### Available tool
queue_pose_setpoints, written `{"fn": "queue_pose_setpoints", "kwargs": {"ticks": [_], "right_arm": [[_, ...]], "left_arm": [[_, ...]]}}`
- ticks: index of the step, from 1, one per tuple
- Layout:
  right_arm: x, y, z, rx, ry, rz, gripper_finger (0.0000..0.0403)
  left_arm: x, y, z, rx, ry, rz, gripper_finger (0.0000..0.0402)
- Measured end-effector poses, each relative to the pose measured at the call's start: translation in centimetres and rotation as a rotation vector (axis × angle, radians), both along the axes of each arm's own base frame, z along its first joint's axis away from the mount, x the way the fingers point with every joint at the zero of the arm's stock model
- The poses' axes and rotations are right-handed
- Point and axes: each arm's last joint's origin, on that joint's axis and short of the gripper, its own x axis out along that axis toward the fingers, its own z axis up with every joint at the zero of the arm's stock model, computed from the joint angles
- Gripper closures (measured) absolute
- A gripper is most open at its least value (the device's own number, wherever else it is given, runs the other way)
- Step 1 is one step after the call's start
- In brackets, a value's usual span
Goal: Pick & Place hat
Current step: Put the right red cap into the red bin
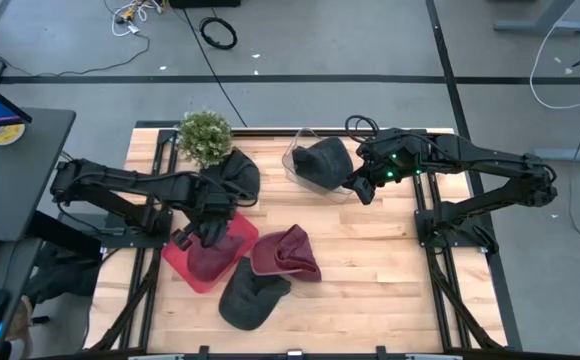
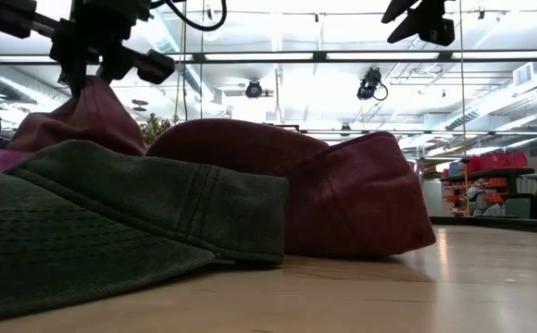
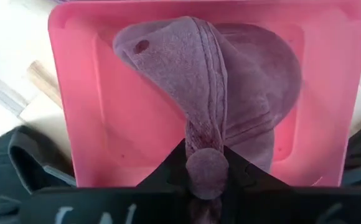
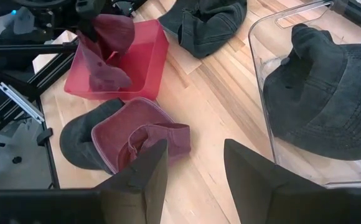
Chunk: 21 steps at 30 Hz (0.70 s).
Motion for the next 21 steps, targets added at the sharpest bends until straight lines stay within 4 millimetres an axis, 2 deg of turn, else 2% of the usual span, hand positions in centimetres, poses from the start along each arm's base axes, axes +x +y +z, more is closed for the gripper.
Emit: {"fn": "queue_pose_setpoints", "kwargs": {"ticks": [4, 9, 14, 18, 21], "right_arm": [[0.0, 0.0, 0.0, 0.0, 0.0, 0.001, 0.0246], [0.0, 0.1, 0.0, 0.015, -0.002, 0.02, 0.0246], [0.0, 0.1, 0.0, 0.01, -0.003, 0.026, 0.0246], [0.0, 0.1, 0.0, 0.009, -0.003, 0.026, 0.0246], [0.0, 0.1, 0.0, 0.009, -0.003, 0.026, 0.0246]], "left_arm": [[0.2, 0.0, -0.1, -0.006, -0.026, -0.041, 0.0363], [0.0, -0.6, -0.1, -0.117, 0.004, -0.071, 0.0363], [0.3, -0.8, -0.1, -0.065, -0.047, -0.148, 0.0363], [1.2, -0.2, 0.1, -0.037, -0.133, -0.134, 0.0363], [1.4, 0.3, -0.1, -0.028, -0.136, -0.136, 0.0363]]}}
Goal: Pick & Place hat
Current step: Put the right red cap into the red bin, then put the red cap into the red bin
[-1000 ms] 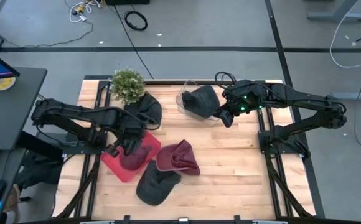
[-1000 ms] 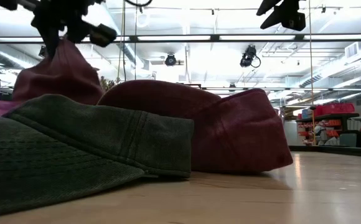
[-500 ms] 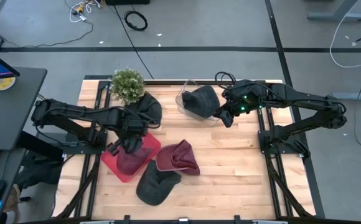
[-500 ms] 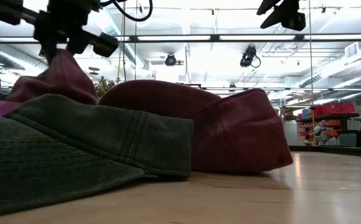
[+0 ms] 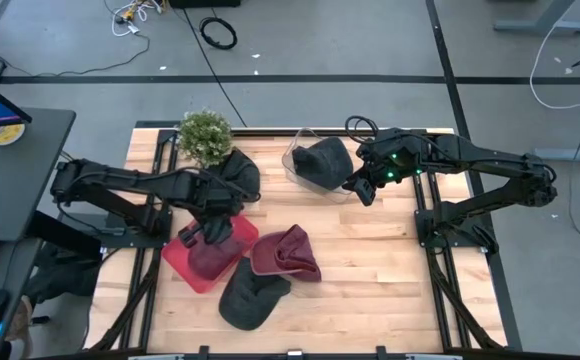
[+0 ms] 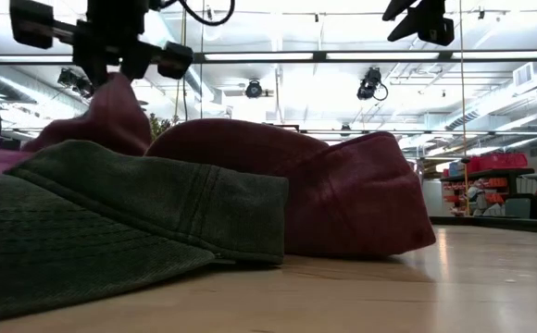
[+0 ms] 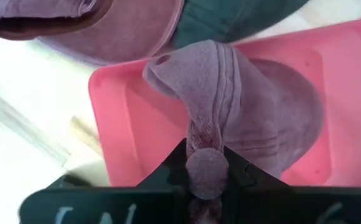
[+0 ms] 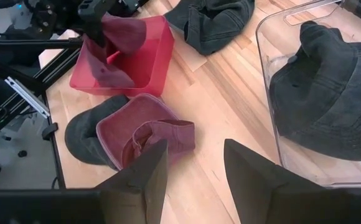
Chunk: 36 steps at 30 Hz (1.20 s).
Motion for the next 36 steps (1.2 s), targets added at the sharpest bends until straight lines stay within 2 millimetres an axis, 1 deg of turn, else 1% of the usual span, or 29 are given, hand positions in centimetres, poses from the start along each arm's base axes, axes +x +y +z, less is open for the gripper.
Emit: {"fn": "queue_pose_setpoints", "kwargs": {"ticks": [7, 13, 15, 17, 21, 25, 30, 33, 36], "right_arm": [[0.0, 0.0, 0.0, 0.002, -0.001, -0.002, 0.0246], [0.0, 0.0, 0.0, 0.009, -0.002, 0.005, 0.0246], [0.0, 0.1, 0.0, 0.033, -0.005, 0.024, 0.0246], [0.0, 0.2, 0.0, 0.059, -0.005, 0.031, 0.0246], [0.0, 0.2, 0.0, 0.068, -0.004, 0.03, 0.0244], [0.0, 0.2, 0.0, 0.069, -0.003, 0.029, 0.0228], [0.0, 0.2, 0.0, 0.069, -0.001, 0.03, 0.0202], [-0.2, 0.2, -0.2, 0.071, 0.024, 0.03, 0.0191], [-0.5, 0.2, -0.5, 0.072, 0.064, 0.017, 0.0183]], "left_arm": [[0.7, 1.5, -0.9, 0.048, 0.034, 0.025, 0.0363], [1.5, 2.1, -2.0, 0.047, 0.087, 0.053, 0.0363], [1.7, 2.1, -2.2, 0.041, 0.096, 0.097, 0.036], [1.8, 2.1, -2.3, 0.03, 0.101, 0.158, 0.0349], [1.8, 2.1, -2.1, 0.022, 0.106, 0.235, 0.0312], [2.2, 2.2, -1.1, 0.042, 0.068, 0.284, 0.0267], [2.8, 2.4, 0.9, 0.08, 0.002, 0.368, 0.0202], [2.8, 2.4, 2.6, 0.087, -0.005, 0.393, 0.0169], [2.8, 2.4, 4.6, 0.081, -0.029, 0.434, 0.015]]}}
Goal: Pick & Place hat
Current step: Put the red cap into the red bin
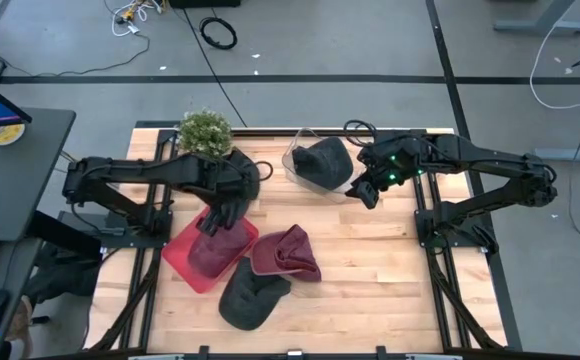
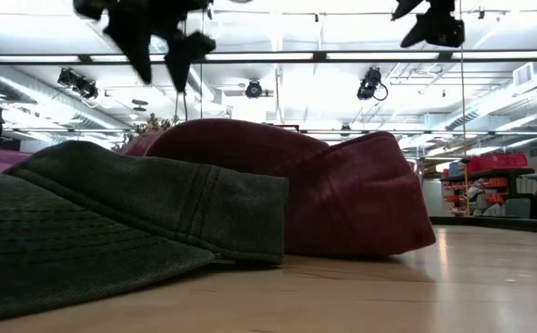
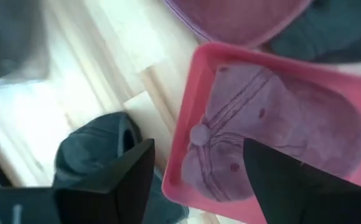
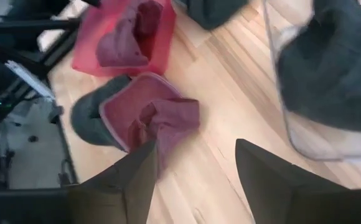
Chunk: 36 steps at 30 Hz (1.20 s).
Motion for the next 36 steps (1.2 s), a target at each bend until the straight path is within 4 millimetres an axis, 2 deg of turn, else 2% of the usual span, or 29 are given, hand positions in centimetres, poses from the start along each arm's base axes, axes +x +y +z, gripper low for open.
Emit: {"fn": "queue_pose_setpoints", "kwargs": {"ticks": [7, 10, 14, 19, 24, 31, 36], "right_arm": [[0.4, 0.6, -3.3, 0.079, 0.08, -0.048, 0.0185], [0.9, 1.5, -4.8, 0.102, 0.072, 0.005, 0.0189], [1.2, 2.1, -6.1, 0.118, 0.06, 0.039, 0.0194], [1.3, 2.2, -6.3, 0.094, 0.049, 0.069, 0.0199], [1.5, 2.0, -5.9, 0.063, -0.006, 0.091, 0.02], [1.6, 2.1, -5.8, 0.031, -0.027, 0.164, 0.02], [1.6, 2.6, -5.8, 0.016, -0.039, 0.289, 0.02]], "left_arm": [[0.6, -0.4, 5.4, -0.09, -0.218, 0.181, 0.0155], [1.1, -1.1, 7.1, -0.214, -0.319, 0.211, 0.0161], [1.1, -2.3, 8.4, -0.359, -0.354, 0.184, 0.0163], [1.0, -3.4, 8.3, -0.38, -0.33, 0.188, 0.0163], [2.1, -4.7, 7.1, -0.384, -0.278, 0.163, 0.0163], [3.7, -5.6, 5.5, -0.422, -0.202, 0.274, 0.0163], [4.8, -7.2, 5.6, -0.536, -0.256, 0.389, 0.0163]]}}
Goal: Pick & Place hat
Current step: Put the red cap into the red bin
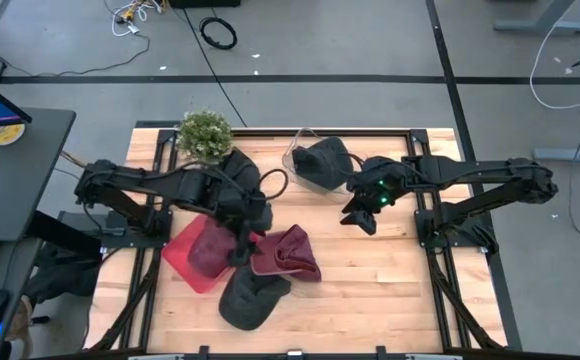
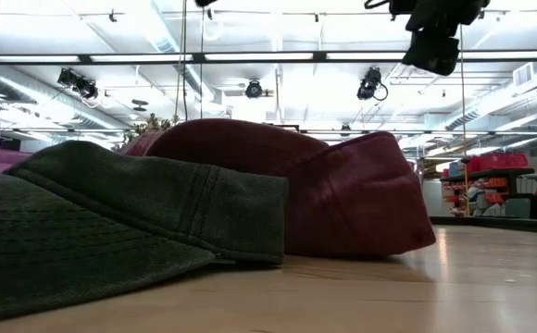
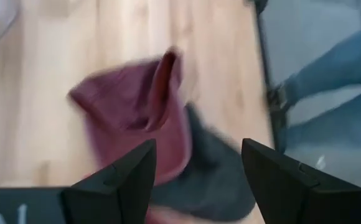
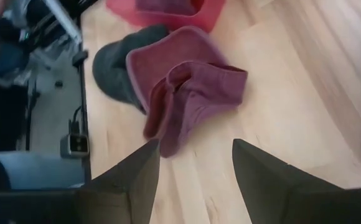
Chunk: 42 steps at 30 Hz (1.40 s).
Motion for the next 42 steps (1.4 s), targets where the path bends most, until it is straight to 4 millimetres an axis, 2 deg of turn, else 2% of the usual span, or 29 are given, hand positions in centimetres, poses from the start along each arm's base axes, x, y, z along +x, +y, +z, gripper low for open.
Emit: {"fn": "queue_pose_setpoints", "kwargs": {"ticks": [4, 8, 14, 19, 24, 29, 33, 42], "right_arm": [[-0.1, 0.2, 0.0, -0.041, -0.009, 0.058, 0.02], [-0.1, 0.4, -0.1, -0.083, -0.021, 0.111, 0.02], [0.5, 1.8, -0.7, -0.239, -0.032, 0.237, 0.02], [1.9, 3.0, -1.9, -0.235, -0.011, 0.282, 0.02], [3.1, 4.3, -3.5, -0.161, 0.077, 0.273, 0.02], [3.4, 5.8, -4.5, -0.054, 0.164, 0.201, 0.02], [3.2, 7.4, -4.6, 0.016, 0.203, 0.109, 0.02], [2.5, 11.7, -4.2, 0.025, 0.117, -0.145, 0.02]], "left_arm": [[0.3, -1.9, 0.5, -0.03, -0.083, -0.047, 0.0163], [0.0, -3.0, 0.6, -0.044, -0.077, -0.018, 0.0163], [0.1, -2.8, 0.5, 0.033, -0.099, 0.118, 0.0163], [0.5, -2.3, 0.8, 0.032, -0.138, 0.175, 0.0163], [0.4, -2.1, 0.7, 0.032, -0.126, 0.183, 0.0163], [-0.2, -1.7, 0.2, 0.135, -0.066, 0.234, 0.0164], [-1.0, -1.6, -0.3, 0.308, -0.019, 0.258, 0.017], [-2.6, -1.6, -0.4, 0.499, 0.051, 0.171, 0.0204]]}}
